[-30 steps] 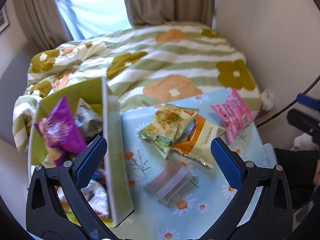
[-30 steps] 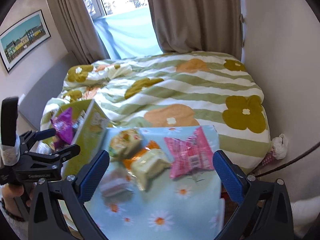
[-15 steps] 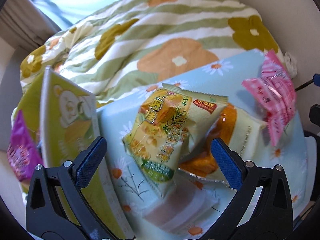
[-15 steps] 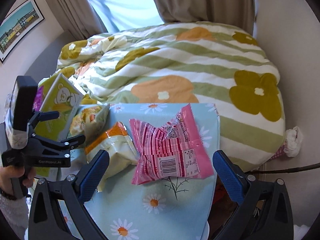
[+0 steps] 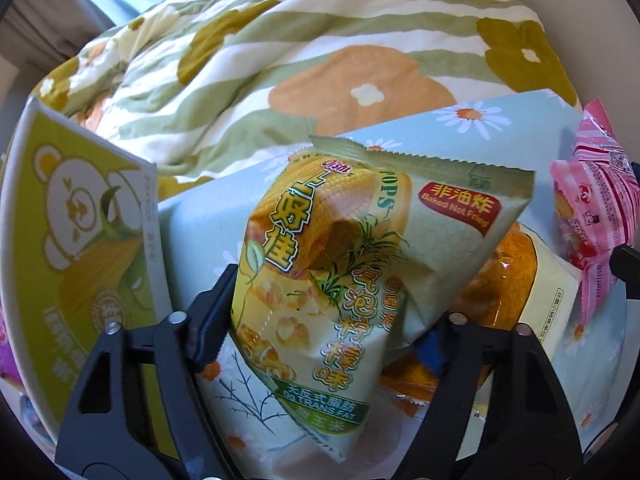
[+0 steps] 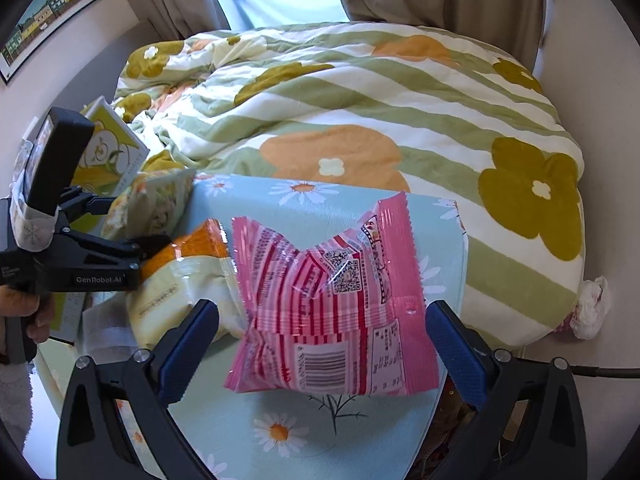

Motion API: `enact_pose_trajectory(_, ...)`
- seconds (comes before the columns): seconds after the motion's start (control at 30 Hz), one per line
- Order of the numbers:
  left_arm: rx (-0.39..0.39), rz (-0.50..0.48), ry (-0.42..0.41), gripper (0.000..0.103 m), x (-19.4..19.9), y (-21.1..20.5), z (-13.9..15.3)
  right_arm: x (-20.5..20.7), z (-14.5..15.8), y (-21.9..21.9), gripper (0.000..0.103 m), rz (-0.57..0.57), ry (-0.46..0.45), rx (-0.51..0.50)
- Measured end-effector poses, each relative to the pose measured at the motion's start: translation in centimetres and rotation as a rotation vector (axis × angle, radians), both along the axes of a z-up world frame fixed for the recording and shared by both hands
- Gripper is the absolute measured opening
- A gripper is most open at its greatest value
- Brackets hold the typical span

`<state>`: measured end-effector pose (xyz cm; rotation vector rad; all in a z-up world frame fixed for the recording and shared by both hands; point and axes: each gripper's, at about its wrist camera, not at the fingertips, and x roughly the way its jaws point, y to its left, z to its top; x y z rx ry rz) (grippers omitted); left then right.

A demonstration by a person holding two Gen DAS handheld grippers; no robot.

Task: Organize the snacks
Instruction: 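Grasp the yellow corn bag with left tool while right tool grasps the pink striped bag, then carry both bags over the green box and release them inside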

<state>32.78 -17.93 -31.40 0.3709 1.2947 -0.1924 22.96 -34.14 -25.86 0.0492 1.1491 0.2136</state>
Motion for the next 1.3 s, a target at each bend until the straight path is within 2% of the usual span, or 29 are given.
enact_pose_trajectory(0.03, -0.003, 0.004, -0.005, 0.063, -0.1, 0.1, 0.1, 0.1, -0.2, 0.0, 0.103, 0.0, 0.005, 0.002)
enact_pose_trajectory(0.2, -0.007, 0.009, -0.013, 0.05, -1.5, 0.2, 0.4, 0.6, -1.5, -0.2, 0.103, 0.001, 0.041, 0.007)
enact_pose_trajectory(0.4, -0.031, 0.045, -0.045, 0.048, -2.8, 0.6, 2.1, 0.9, -2.1, 0.0, 0.103, 0.001, 0.06, 0.03)
enact_pose_trajectory(0.43, -0.033, 0.052, -0.051, 0.048, -3.0, 0.7, 2.4, 0.8, -2.0, 0.0, 0.098, 0.001, 0.055, 0.036)
enact_pose_trajectory(0.47, -0.035, 0.054, -0.054, 0.048, -3.1, 0.8, 2.6, 0.8, -2.0, 0.0, 0.089, 0.001, 0.054, 0.04)
enact_pose_trajectory(0.53, -0.044, 0.065, -0.06, 0.048, -3.3, 0.9, 2.9, 0.9, -2.0, 0.0, 0.084, 0.003, 0.061, 0.05)
enact_pose_trajectory(0.57, -0.048, 0.07, -0.064, 0.048, -3.5, 0.9, 3.1, 0.9, -2.0, -0.2, 0.078, -0.003, 0.061, 0.052)
enact_pose_trajectory(0.67, -0.062, 0.076, -0.068, 0.048, -3.8, 1.0, 3.6, 0.8, -2.0, -0.5, 0.07, -0.018, 0.059, 0.052)
enact_pose_trajectory(0.77, -0.086, 0.079, -0.078, 0.048, -4.2, 1.0, 4.7, 0.4, -1.4, -0.8, 0.068, -0.036, 0.05, 0.043)
enact_pose_trajectory(0.9, -0.13, 0.088, -0.106, 0.048, -4.9, 1.1, 7.0, -0.5, 0.8, -0.9, 0.068, -0.05, 0.016, 0.061)
enact_pose_trajectory(1.0, -0.167, 0.096, -0.147, 0.048, -5.8, 1.3, 9.9, -1.2, 3.1, -0.5, 0.068, -0.045, -0.017, 0.077)
enact_pose_trajectory(1.1, -0.205, 0.102, -0.2, 0.048, -7.0, 1.8, 13.5, -1.7, 6.1, 0.8, 0.068, -0.029, -0.057, 0.094)
enact_pose_trajectory(1.3, -0.28, 0.132, -0.308, 0.048, -9.5, 5.9, 21.1, -2.7, 12.1, 5.6, 0.068, 0.035, -0.142, 0.127)
